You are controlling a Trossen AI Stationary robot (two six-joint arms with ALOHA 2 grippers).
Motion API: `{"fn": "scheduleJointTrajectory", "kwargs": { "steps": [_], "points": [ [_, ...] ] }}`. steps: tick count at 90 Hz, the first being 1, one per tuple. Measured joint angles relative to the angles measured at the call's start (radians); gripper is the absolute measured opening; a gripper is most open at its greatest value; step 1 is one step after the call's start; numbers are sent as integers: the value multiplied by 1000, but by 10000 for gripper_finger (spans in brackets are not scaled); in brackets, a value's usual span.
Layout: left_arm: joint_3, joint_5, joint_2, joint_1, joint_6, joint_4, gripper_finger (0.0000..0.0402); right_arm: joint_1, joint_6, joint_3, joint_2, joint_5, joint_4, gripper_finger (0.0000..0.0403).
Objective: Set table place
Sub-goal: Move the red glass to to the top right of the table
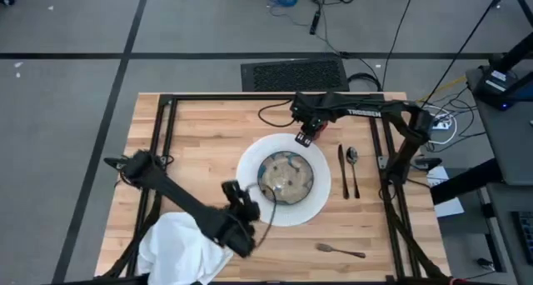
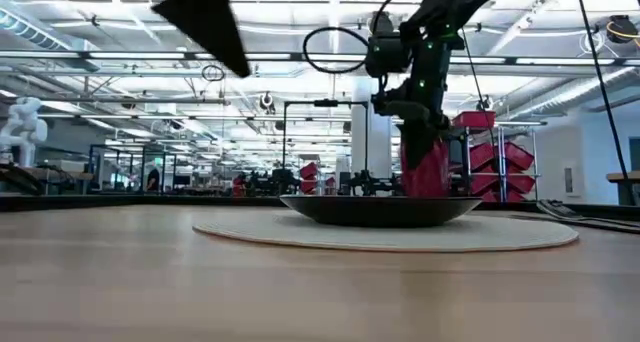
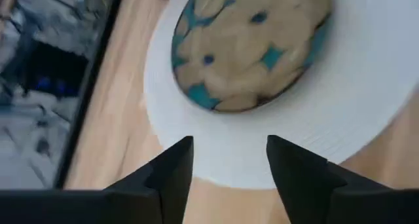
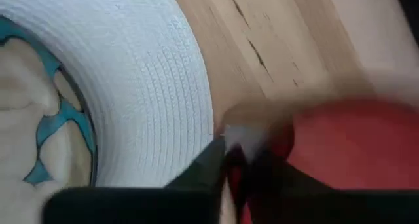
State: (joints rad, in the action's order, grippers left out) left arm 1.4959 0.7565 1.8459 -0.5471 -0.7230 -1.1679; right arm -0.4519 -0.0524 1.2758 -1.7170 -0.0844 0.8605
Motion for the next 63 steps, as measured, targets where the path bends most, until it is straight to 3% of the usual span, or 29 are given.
{"fn": "scheduleJointTrajectory", "kwargs": {
  "steps": [16, 29, 37, 45, 63],
  "points": [
    [-383, -201, -233, 145, 178, 405, 137, 0, 68, 24, 83, -27, 124, 3],
    [-606, -333, -323, 303, 340, 786, 124, -14, 141, 26, 157, -98, 217, 2],
    [-666, -356, -317, 390, 368, 852, 123, -37, 163, 26, 167, -99, 248, 2],
    [-686, -457, -289, 467, 397, 867, 122, -63, 188, 14, 167, -98, 258, 1],
    [-691, -557, -183, 544, 464, 878, 122, -145, 230, -60, 167, -98, 220, 1]
  ]
}}
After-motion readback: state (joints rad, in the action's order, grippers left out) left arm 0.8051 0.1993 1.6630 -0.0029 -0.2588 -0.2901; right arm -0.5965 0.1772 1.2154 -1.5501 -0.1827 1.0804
